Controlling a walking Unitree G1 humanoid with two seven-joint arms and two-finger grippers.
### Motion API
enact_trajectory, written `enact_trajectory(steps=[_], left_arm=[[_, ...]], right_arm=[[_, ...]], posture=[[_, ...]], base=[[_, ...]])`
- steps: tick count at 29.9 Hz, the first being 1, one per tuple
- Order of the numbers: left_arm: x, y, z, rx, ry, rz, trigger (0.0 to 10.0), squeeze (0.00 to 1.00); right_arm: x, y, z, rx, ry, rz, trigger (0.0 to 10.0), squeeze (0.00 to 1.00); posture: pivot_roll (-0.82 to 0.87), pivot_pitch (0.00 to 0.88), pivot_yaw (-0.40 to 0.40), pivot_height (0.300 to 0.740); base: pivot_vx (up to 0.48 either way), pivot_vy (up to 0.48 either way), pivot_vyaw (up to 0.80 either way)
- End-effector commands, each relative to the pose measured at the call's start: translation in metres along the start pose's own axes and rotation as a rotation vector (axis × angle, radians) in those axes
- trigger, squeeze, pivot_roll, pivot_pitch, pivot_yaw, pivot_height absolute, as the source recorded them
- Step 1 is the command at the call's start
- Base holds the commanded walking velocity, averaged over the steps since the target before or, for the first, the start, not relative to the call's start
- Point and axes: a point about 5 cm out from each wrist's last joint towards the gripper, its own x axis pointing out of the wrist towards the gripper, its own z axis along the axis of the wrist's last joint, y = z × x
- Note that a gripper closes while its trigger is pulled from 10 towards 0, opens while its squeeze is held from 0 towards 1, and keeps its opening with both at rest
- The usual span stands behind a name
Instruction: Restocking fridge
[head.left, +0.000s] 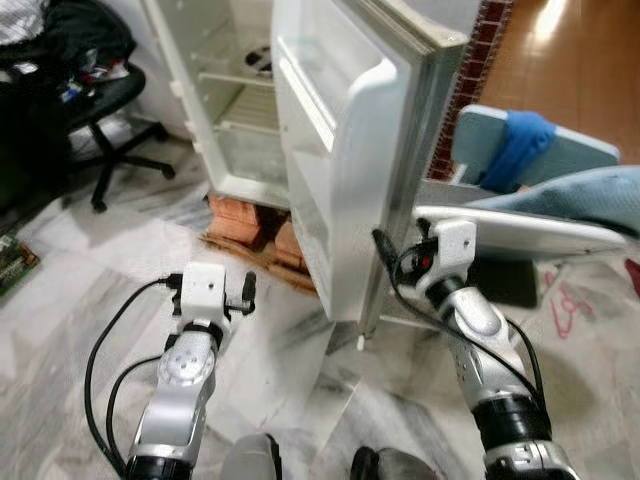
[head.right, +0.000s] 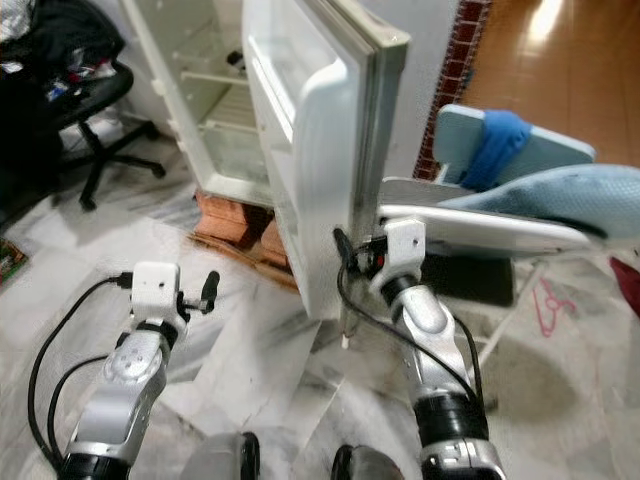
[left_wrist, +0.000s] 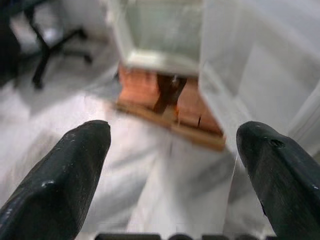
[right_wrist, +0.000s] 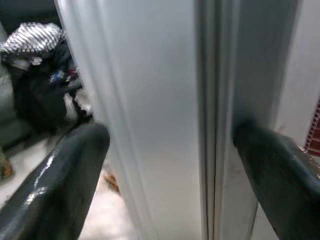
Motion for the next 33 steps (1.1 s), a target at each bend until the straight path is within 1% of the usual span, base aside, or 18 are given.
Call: enact_trajectory(steps=[1,6,9,10,13,14,15,18,19,22,23,24,25,27,28,29,30,33], left_arm=[[-0.003,0.001,-0.001,-0.018,0.016,-0.003,10.0,0.0],[-0.001,0.003,-0.004,-0.045,0.063,0.016,10.0,0.0],[-0.001,0.002,-0.005,-0.055,0.087,0.002,10.0,0.0],[-0.001,0.002,-0.006,-0.064,0.1,-0.001,10.0,0.0],[-0.001,0.002,-0.006,-0.068,0.106,0.003,10.0,0.0],[-0.001,0.002,-0.006,-0.067,0.107,0.002,10.0,0.0],[-0.001,0.002,-0.006,-0.067,0.107,0.002,10.0,0.0],[-0.001,0.001,-0.006,-0.063,0.111,0.0,10.0,0.0],[-0.002,0.002,-0.007,-0.065,0.113,0.003,10.0,0.0],[-0.003,0.002,-0.007,-0.071,0.123,0.01,10.0,0.0],[-0.004,0.002,-0.007,-0.07,0.124,0.009,10.0,0.0],[-0.004,0.002,-0.007,-0.07,0.124,0.009,10.0,0.0],[-0.004,0.002,-0.007,-0.07,0.126,0.008,10.0,0.0],[-0.004,0.002,-0.008,-0.075,0.132,0.007,10.0,0.0],[-0.004,0.002,-0.008,-0.075,0.132,0.007,10.0,0.0],[-0.004,0.001,-0.008,-0.075,0.135,0.006,10.0,0.0],[-0.004,0.001,-0.008,-0.075,0.136,0.005,10.0,0.0],[-0.004,0.001,-0.008,-0.065,0.135,-0.003,10.0,0.0]], right_arm=[[0.007,-0.002,0.013,-0.014,-0.056,-0.009,10.0,0.0],[0.017,-0.011,0.024,0.013,-0.094,-0.085,10.0,0.0],[0.024,-0.009,0.035,0.094,-0.114,-0.067,10.0,0.0],[0.028,0.009,0.043,0.223,-0.124,0.088,10.0,0.0],[0.023,0.037,0.054,0.376,-0.13,0.346,10.0,0.0],[0.012,0.054,0.067,0.496,-0.148,0.535,10.0,0.0],[0.012,0.054,0.067,0.496,-0.148,0.535,10.0,0.0],[-0.035,0.088,0.096,0.677,-0.188,1.022,10.0,0.0],[-0.045,0.09,0.098,0.687,-0.186,1.088,10.0,0.0],[-0.05,0.088,0.071,0.623,-0.05,1.055,10.0,0.0],[-0.047,0.079,0.04,0.509,0.081,0.948,10.0,0.0],[-0.047,0.079,0.04,0.509,0.081,0.948,10.0,0.0],[-0.044,0.071,0.02,0.412,0.16,0.861,10.0,0.0],[-0.037,0.042,-0.025,0.101,0.358,0.613,10.0,0.0],[-0.037,0.042,-0.025,0.101,0.358,0.613,10.0,0.0],[-0.03,0.02,-0.035,-0.119,0.383,0.46,10.0,0.0],[-0.024,0.011,-0.031,-0.173,0.349,0.39,10.0,0.0],[-0.012,-0.002,-0.014,-0.127,0.283,0.245,10.0,0.0]], posture=[[0.09,0.058,0.051,0.74],[0.09,0.048,0.051,0.74],[0.09,0.044,0.051,0.74],[0.09,0.042,0.053,0.74],[0.09,0.041,0.053,0.74],[0.09,0.042,0.052,0.74],[0.09,0.042,0.052,0.74],[0.09,0.045,0.05,0.74],[0.09,0.046,0.049,0.74],[0.08,0.048,0.048,0.74],[0.08,0.05,0.048,0.74],[0.08,0.05,0.048,0.74],[0.08,0.051,0.049,0.74],[0.08,0.053,0.048,0.74],[0.08,0.053,0.048,0.74],[0.08,0.055,0.05,0.74],[0.08,0.055,0.05,0.74],[0.08,0.056,0.051,0.74]], base=[[0.0,0.0,0.59],[0.0,0.0,0.5],[0.0,0.0,0.0],[0.0,0.0,0.0],[0.0,0.0,0.0],[0.0,0.0,0.0],[0.0,0.0,0.0],[0.0,0.0,0.0],[0.0,0.0,0.0],[0.0,0.0,0.0],[0.0,0.0,0.0],[0.0,0.0,0.0],[0.0,0.0,0.0],[0.0,0.0,0.0],[0.0,0.0,0.0],[0.0,0.0,0.0],[0.0,0.0,0.0],[0.0,0.0,0.0]])
